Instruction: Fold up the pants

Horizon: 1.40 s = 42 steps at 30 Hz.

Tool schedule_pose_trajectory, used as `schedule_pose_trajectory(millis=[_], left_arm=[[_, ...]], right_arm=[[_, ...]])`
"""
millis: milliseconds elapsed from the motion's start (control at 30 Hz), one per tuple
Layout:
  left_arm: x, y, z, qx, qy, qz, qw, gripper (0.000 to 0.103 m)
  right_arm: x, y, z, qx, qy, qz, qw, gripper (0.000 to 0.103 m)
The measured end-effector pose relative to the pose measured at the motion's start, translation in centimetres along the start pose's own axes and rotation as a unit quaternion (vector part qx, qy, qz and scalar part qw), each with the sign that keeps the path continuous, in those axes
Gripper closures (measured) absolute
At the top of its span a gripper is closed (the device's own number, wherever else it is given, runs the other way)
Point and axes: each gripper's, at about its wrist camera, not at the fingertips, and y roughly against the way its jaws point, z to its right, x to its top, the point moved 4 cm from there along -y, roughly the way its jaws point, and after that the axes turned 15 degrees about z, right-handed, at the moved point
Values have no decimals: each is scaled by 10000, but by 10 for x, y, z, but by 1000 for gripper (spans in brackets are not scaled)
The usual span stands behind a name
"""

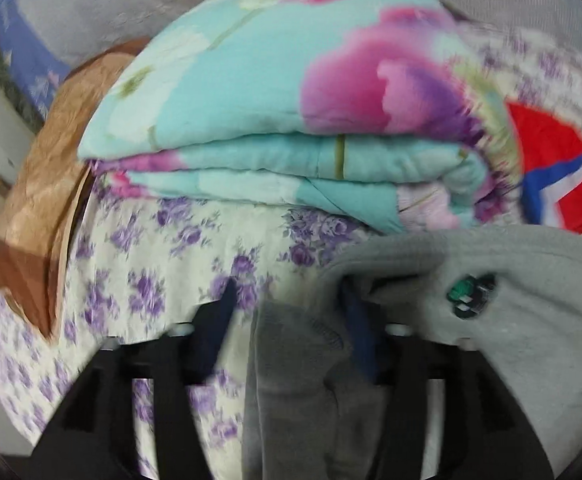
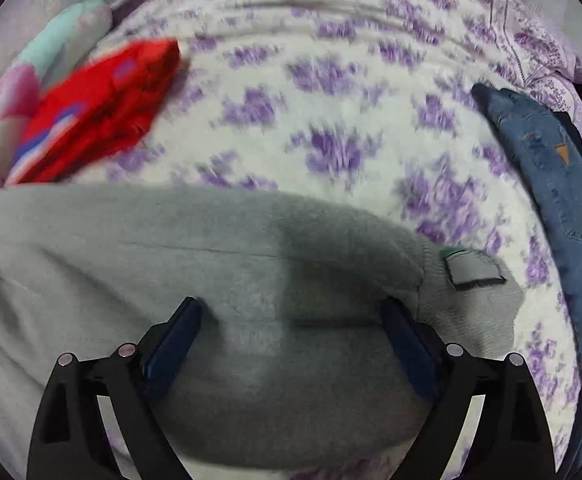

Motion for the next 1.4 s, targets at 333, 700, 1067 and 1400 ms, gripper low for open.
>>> schedule_pose_trajectory(millis=[333, 700, 1067, 1400], left_arm=[[-95, 88, -43, -286, 1079, -104, 9937, 14], [-173, 79, -41, -966, 3427, -1144, 9274, 16], [-156, 66, -2, -518, 2272, -1192, 9651, 81], [-150, 100, -23, -227, 2378, -773, 9680, 84]], right_arm=[[31, 23, 5, -360, 425, 632, 9964, 12], [-10, 53, -13, 202, 244, 415, 9986, 11], [-102, 110, 60, -627, 365, -262, 9970, 11], [-152, 114, 78, -199, -371, -510, 9978, 82]])
